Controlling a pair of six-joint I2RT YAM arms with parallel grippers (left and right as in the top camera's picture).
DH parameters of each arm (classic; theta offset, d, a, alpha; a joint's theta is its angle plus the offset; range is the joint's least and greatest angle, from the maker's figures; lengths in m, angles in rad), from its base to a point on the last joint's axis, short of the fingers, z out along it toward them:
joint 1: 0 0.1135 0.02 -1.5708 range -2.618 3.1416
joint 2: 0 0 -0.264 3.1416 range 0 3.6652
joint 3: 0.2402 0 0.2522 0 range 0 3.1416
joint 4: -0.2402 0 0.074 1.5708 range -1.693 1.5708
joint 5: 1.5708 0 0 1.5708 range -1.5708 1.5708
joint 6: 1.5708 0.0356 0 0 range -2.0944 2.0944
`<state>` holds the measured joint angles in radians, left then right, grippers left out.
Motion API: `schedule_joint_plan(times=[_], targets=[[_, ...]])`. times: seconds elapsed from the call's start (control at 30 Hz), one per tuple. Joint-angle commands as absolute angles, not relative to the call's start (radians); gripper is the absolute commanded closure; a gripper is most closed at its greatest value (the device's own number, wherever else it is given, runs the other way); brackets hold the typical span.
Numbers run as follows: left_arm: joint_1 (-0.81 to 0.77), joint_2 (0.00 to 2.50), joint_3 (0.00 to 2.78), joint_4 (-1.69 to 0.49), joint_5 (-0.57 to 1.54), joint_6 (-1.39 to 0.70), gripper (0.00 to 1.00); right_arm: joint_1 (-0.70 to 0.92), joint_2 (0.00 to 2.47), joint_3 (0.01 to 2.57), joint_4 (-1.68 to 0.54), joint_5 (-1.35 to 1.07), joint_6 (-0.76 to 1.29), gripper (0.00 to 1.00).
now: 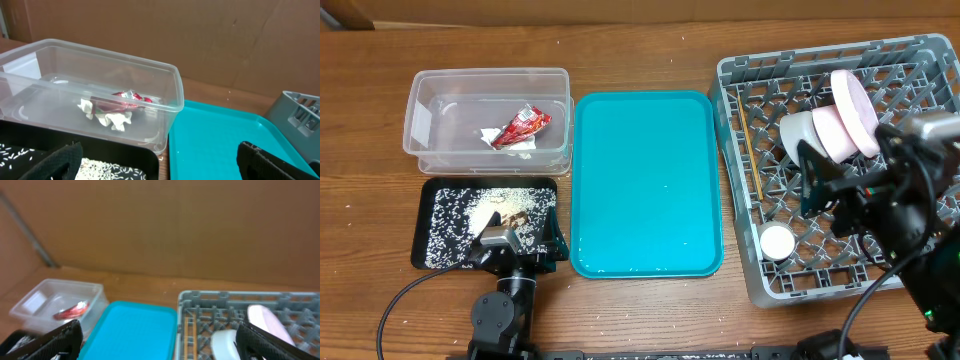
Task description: Sort waste into correct bins and load items into the dishwasher
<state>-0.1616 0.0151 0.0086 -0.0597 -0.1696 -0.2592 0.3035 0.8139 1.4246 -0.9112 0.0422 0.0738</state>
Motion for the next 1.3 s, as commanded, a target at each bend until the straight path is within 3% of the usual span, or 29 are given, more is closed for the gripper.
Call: schedule_joint_plan(times=[0.0, 0.63, 0.97, 1.27], targets=[[-0.154, 0.006, 0.005, -0.057, -0.183, -0.262, 0.00, 0.195, 0.726, 1.242, -0.828, -0.030, 0.055, 0.00], [-0.154, 0.006, 0.005, -0.057, -0.183, -0.262, 0.00, 0.081, 0.016, 0.253, -0.307, -0.099, 0.056, 0.00], [-0.154, 0.006, 0.005, -0.057, -0.183, -0.262, 0.00, 0.080, 0.003, 0.009, -0.012, -0.099, 0.056, 0.00], [-0.154, 0.006, 0.005, -0.057, -0.183, -0.262, 0.00, 0.080, 0.003, 0.008, -0.076, -0.096, 0.056, 0.00]])
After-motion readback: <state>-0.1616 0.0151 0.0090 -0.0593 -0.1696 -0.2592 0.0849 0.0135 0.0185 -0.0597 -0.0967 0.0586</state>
